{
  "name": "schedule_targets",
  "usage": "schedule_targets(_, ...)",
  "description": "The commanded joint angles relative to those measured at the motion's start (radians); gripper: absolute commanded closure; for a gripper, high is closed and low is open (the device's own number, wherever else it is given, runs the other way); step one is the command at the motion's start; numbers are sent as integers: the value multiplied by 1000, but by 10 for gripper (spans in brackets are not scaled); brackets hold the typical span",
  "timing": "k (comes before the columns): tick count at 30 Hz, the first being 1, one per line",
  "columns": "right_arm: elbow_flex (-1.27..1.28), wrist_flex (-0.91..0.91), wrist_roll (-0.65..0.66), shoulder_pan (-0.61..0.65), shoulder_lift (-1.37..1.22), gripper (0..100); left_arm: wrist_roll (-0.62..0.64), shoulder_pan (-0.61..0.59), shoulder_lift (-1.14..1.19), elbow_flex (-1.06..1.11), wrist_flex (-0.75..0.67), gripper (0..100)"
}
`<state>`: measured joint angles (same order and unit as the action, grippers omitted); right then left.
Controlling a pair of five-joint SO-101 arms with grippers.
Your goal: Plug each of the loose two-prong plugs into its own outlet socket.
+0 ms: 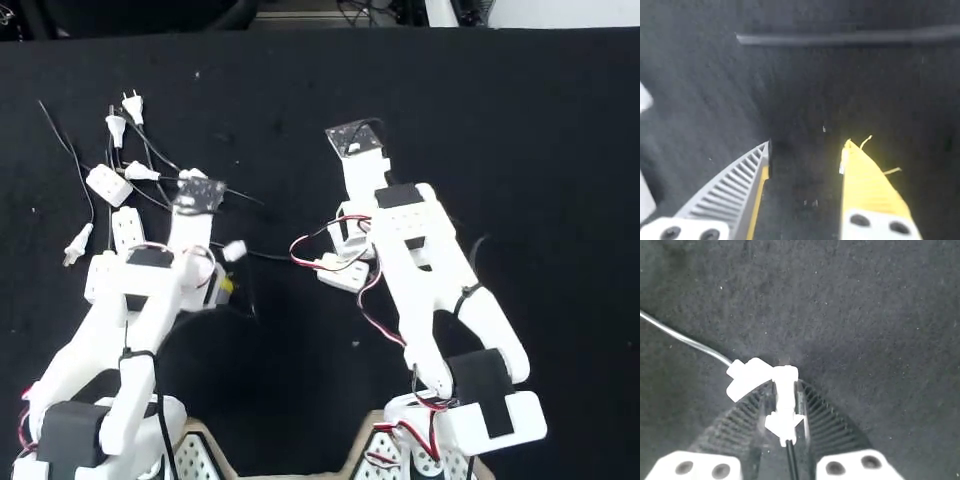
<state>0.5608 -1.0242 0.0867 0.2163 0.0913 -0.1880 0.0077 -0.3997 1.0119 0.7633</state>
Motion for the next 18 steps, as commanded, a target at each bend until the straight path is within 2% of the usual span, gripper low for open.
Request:
schedule_targets(1,-44,41,2,15,5,988,180,-56,-5,-124,-71,766)
schedule_targets(5,-7,101,2,15,5,988,282,-44,26,-91,-236,766)
schedule_targets(11,-1,110,2,15,5,988,296,13,137,-82,-400,766)
schedule_targets(15,-1,110,2,17,5,988,296,33,198,-82,-448,766)
schedule_targets(18,-1,110,2,17,5,988,290,30,226,-91,-422,766)
